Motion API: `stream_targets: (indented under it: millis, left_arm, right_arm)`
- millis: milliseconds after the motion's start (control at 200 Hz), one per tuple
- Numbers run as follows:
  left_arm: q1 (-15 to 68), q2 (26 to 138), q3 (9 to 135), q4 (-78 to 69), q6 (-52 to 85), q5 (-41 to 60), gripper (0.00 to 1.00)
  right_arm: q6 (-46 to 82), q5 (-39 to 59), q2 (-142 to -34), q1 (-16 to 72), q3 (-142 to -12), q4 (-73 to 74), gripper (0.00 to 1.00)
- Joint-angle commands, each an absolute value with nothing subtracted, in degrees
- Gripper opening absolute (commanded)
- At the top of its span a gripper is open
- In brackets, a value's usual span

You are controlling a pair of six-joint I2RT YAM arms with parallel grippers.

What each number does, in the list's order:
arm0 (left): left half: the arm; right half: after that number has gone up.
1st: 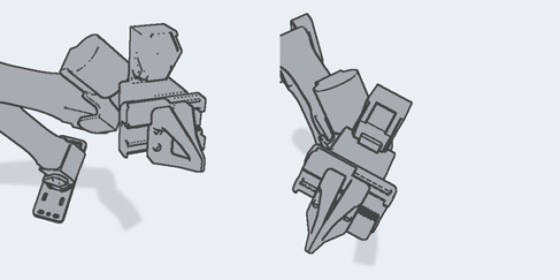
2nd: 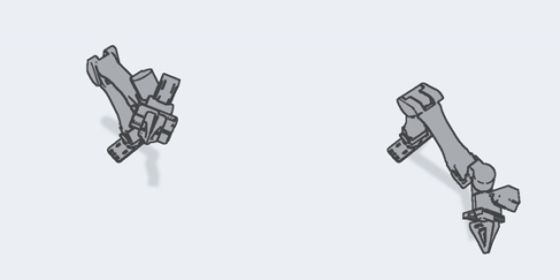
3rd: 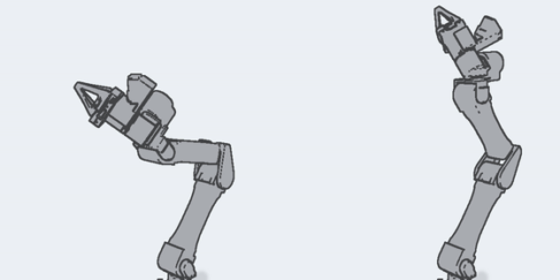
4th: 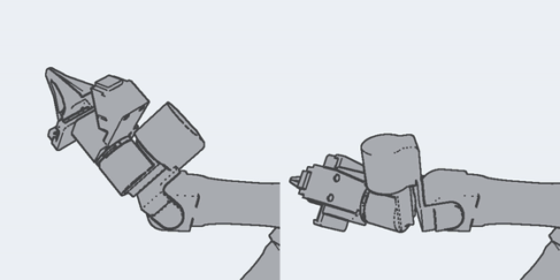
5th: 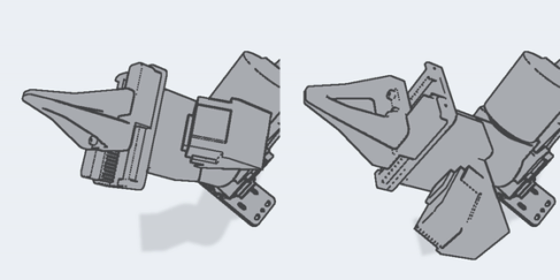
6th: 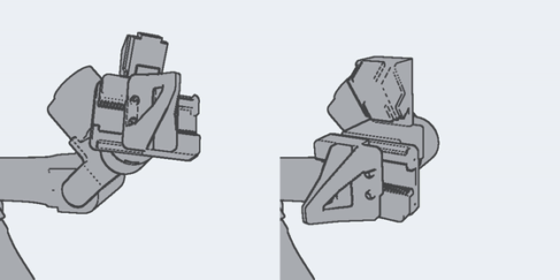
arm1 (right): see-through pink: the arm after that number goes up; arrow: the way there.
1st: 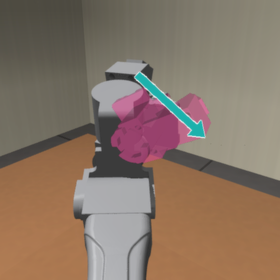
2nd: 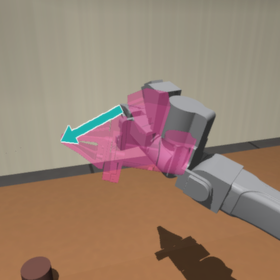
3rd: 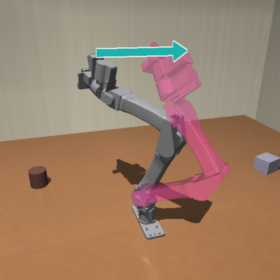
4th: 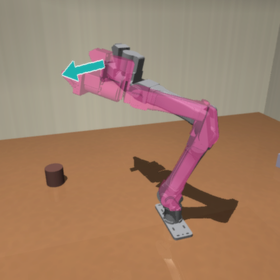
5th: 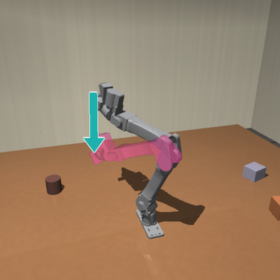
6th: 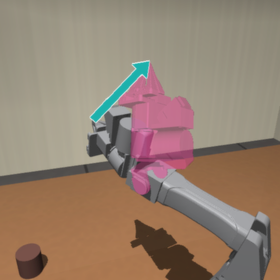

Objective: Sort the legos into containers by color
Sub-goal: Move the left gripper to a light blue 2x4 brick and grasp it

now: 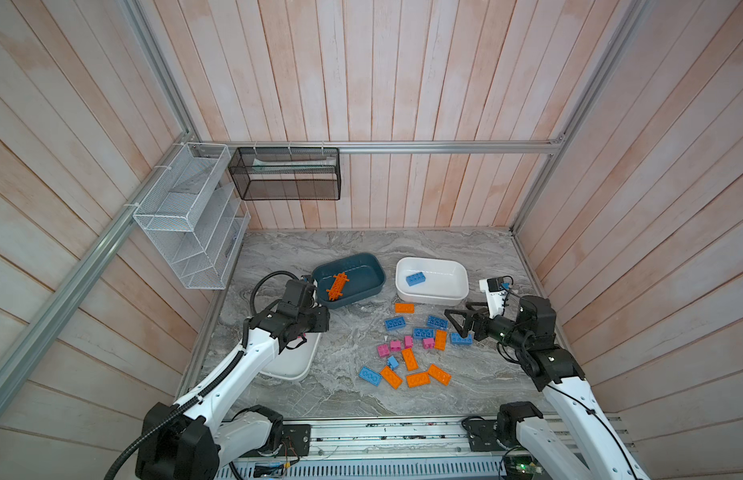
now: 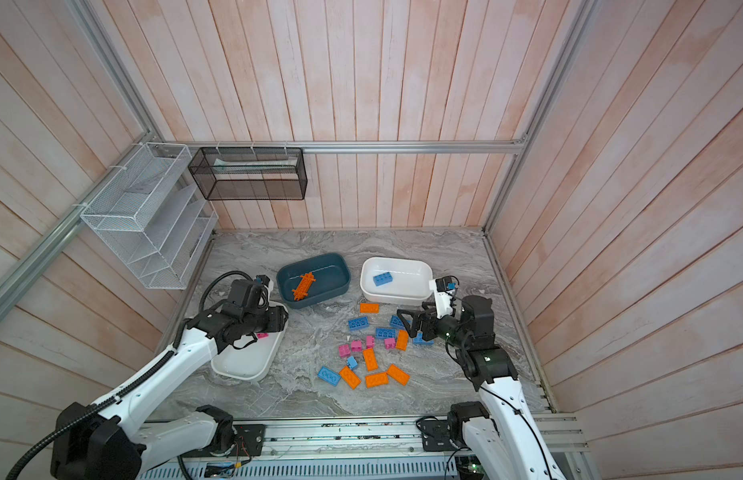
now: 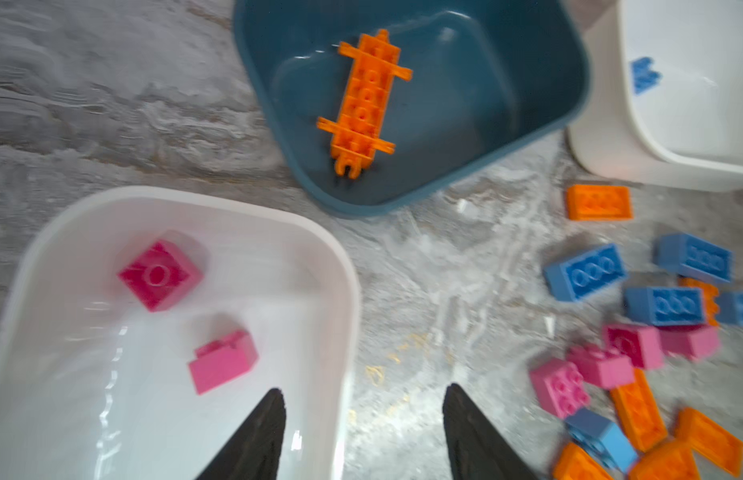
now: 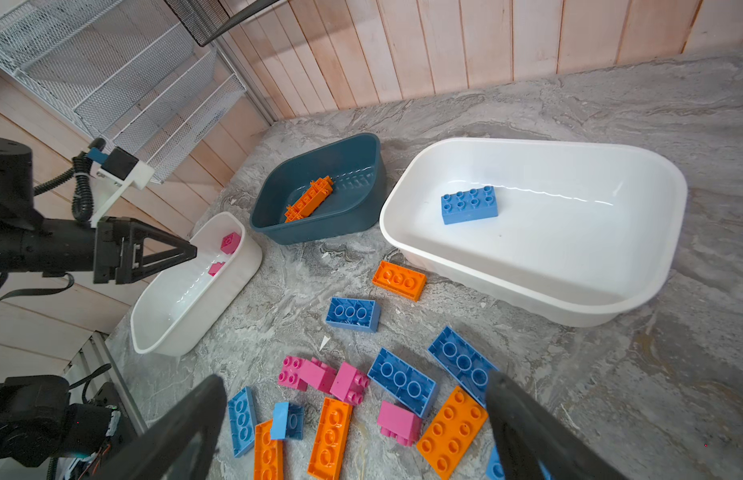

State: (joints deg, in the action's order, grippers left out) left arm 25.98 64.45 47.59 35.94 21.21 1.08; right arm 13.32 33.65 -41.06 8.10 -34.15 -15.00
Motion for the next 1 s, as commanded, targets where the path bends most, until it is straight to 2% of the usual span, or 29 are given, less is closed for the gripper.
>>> stream_targets:
  millis: [0, 130, 345, 460, 575, 995]
  left_arm:
    - [32.8, 62.73, 48.45, 39.99, 31.93, 1.21, 0.66]
    - [43.17, 64.07, 48.76, 41.19, 44.41, -2.98, 0.7]
    - [58.18, 72.96, 54.24, 51.23, 70.88, -15.31, 0.7]
    - [61.35, 78.57, 57.29, 56.38, 82.85, -16.08, 0.71]
    - [63.39, 81.78, 57.28, 52.75, 90.31, -14.24, 0.73]
    - [64.1, 94.51, 60.09, 47.74, 103.88, -13.19, 0.73]
  right_arm:
    - [12.96, 34.6, -41.37, 8.26, -35.46, -14.81, 0.98]
    - [12.66, 34.06, -41.28, 8.31, -35.8, -15.46, 0.98]
    - [12.13, 34.1, -41.75, 8.27, -36.27, -16.35, 0.98]
    - [11.87, 34.27, -41.66, 8.26, -36.02, -16.44, 0.98]
    - [11.78, 34.89, -41.84, 8.26, -35.61, -16.24, 0.98]
    - [14.76, 40.74, -41.37, 8.31, -31.96, -13.84, 0.98]
